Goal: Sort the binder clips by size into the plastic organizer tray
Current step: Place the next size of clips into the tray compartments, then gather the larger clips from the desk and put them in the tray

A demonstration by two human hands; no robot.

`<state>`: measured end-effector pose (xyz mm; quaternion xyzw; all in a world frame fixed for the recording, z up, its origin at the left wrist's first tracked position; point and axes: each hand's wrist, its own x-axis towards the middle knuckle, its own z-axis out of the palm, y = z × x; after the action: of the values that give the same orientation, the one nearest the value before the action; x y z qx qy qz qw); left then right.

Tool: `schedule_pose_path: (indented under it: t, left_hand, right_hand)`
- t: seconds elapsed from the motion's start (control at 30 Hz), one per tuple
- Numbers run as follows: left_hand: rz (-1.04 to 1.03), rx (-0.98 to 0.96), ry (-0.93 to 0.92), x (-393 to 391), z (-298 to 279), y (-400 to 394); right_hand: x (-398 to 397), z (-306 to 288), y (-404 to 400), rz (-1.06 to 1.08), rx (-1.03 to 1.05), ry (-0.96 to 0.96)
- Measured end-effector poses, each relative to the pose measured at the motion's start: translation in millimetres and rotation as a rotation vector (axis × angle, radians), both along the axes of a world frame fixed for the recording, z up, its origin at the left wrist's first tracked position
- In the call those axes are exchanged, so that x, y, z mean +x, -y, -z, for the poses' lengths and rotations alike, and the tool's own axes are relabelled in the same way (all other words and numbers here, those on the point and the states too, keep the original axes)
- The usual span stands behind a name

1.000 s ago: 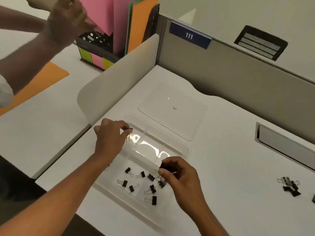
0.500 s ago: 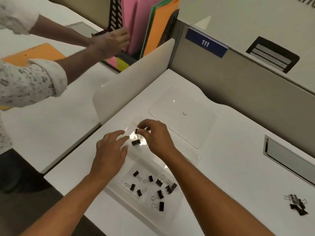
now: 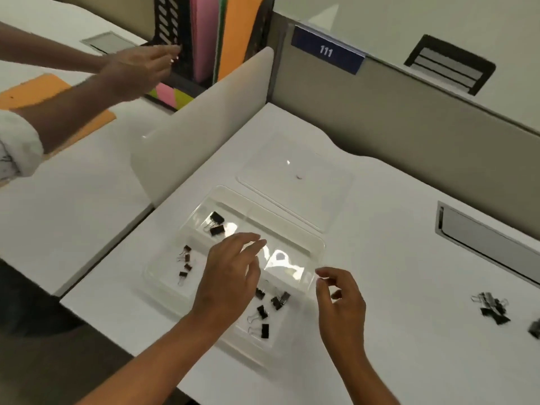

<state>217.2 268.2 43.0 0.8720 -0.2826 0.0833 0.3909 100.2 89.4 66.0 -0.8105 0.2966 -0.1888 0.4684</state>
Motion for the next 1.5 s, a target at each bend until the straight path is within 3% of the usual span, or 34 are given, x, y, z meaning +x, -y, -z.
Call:
schedule_pose_path:
  t: [0.17,0.33,0.63,0.93,1.03,1.3,1.5]
  left_hand:
    - [0.214,-0.036,0.029,-40,-9,94]
    - [0.479,0.064,0.015,-105,-7,193]
    - [0.825,0.32,-0.066,-175,11,346]
    - [0.863,0.629,0.153,-191,38,471]
    - [0.816,0.616,0.258,-194,50,481]
    - [0.783,0.505,0.405,-192,68,476]
    - [0.711,0.522,0.469,-190,71,472]
  right_hand:
    - [-78,13,56,0.246,0.054,-0.004]
    - [-133,18,117,0.41,0.061,0.049]
    - [-203,44,246,0.475,-0.072,0.048]
    - [-197,83,376,0.399,-0.238,-0.097]
    - [-193,91,390,0.388,-0.247,-0.162]
    - [-205,112,383,0.414,-0.298,-0.038]
    - [-213,93,376,0.524,-0.091,0.047]
